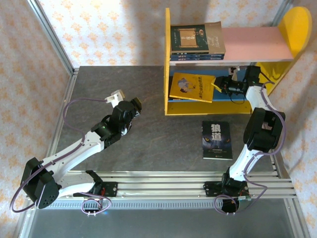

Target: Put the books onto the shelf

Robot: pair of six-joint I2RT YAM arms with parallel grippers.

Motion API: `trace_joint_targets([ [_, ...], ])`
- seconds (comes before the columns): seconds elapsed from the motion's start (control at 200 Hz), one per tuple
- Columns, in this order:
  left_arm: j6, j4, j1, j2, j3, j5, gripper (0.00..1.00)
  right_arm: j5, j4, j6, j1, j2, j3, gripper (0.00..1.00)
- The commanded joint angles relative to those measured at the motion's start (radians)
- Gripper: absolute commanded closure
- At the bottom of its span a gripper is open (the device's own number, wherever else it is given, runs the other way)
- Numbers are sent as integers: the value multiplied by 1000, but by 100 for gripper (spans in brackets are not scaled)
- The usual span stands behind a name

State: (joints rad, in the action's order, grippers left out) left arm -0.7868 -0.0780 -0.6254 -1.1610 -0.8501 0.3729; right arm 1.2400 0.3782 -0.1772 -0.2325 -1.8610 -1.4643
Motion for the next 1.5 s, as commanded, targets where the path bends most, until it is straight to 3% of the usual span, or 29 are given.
trace_joint_targets([
  [0.0,-8,25,7,-5,-26,1,44,-30,-22,-10,21,-21,-57,72],
  [0.255,-9,22,7,-2,-23,3,44,-74,19,-1,58,-56,-115,82],
  [0.831,-1,23,7,-11,-37,-1,44,-102,83,15,92,-118,-232,81],
  [1.061,1,22,7,-22,-46,-6,44,-137,114,35,96,-117,-247,72],
  [1.206,3,19,7,-21,-45,-6,44,-183,116,51,97,-86,-202,59],
  [1.497,0,17,7,-15,-41,-10,44,-267,118,81,111,3,-101,50],
])
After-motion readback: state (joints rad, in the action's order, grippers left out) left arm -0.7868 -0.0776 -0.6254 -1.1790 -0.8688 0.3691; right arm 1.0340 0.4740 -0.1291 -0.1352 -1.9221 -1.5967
